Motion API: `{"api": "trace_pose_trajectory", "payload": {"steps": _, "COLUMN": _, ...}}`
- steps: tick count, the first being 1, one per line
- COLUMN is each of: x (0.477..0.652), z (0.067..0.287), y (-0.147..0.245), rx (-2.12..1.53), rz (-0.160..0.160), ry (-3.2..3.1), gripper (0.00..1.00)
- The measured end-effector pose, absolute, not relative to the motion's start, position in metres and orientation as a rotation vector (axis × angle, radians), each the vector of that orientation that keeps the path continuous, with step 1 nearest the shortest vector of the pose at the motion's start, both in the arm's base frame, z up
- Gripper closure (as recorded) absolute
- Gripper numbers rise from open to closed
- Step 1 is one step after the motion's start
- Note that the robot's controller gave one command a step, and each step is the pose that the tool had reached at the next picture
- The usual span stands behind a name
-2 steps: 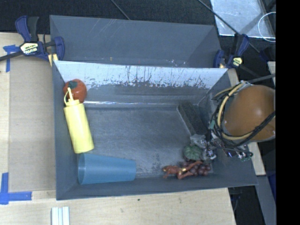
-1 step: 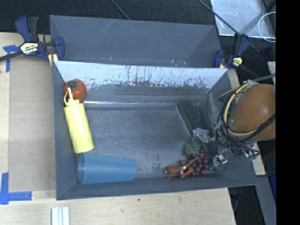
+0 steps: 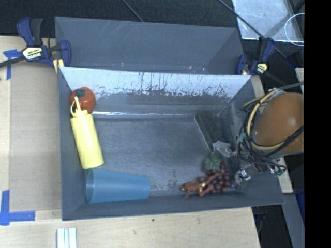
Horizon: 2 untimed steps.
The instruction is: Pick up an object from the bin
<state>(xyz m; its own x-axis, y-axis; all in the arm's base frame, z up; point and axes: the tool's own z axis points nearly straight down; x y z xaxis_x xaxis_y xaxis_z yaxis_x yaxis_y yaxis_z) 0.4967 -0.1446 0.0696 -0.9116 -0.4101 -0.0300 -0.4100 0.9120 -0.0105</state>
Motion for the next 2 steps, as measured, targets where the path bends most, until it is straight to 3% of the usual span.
{"api": "trace_pose_trajectory", "payload": {"steps": 1, "x": 0.4911, "z": 0.0728, "y": -0.1252, "rx": -1.181, "rz": -0.024, "ry": 2.866, "gripper": 1.00}}
{"api": "trace_pose_trajectory", "payload": {"steps": 2, "x": 0.4911, "z": 0.0727, "y": -0.1253, "rx": -1.182, "rz": -0.024, "ry": 2.866, "gripper": 1.00}}
